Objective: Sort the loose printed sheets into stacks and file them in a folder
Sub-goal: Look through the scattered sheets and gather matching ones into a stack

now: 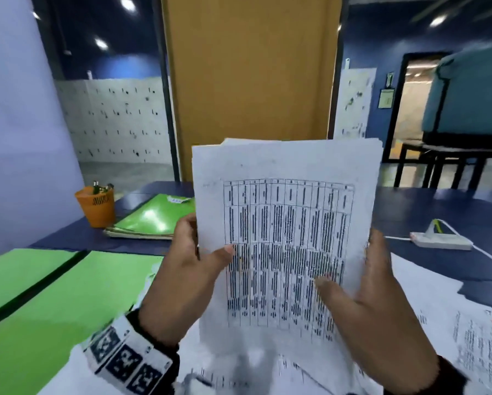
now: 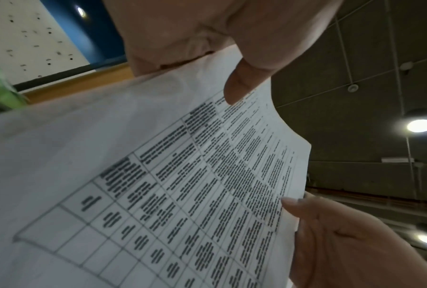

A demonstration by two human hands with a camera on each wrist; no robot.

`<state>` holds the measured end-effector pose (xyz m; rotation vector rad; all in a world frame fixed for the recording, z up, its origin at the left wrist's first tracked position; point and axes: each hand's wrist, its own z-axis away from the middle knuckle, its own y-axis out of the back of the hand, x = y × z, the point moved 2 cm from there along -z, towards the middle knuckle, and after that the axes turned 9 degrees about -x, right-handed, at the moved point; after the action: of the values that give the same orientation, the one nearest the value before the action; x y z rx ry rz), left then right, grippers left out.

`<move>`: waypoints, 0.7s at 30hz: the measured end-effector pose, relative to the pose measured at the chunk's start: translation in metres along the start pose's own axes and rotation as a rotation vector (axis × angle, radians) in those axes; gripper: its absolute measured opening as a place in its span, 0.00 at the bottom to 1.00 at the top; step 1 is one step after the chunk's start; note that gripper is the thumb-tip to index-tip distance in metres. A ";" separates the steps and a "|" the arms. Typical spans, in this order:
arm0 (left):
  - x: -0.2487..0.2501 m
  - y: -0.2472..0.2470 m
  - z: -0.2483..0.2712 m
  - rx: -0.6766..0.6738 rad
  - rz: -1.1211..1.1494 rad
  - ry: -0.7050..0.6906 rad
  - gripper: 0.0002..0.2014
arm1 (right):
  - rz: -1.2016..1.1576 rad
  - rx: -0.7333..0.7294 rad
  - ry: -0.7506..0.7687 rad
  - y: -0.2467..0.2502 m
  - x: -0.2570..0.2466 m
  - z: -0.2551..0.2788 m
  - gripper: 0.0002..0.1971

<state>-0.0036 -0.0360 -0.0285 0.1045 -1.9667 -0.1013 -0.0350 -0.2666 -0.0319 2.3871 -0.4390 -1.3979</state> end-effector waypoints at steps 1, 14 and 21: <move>-0.002 0.000 0.000 -0.005 0.007 -0.001 0.20 | -0.023 0.006 -0.004 -0.001 -0.002 -0.001 0.40; -0.074 -0.003 0.002 -0.099 0.353 0.372 0.24 | -0.137 0.107 -0.363 -0.022 0.036 -0.024 0.09; -0.076 -0.008 0.000 -0.090 0.190 0.317 0.23 | -0.055 0.041 -0.408 -0.022 0.056 -0.031 0.13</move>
<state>0.0259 -0.0347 -0.0991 -0.1189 -1.6433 -0.0457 0.0207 -0.2667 -0.0707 2.1532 -0.5092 -1.9262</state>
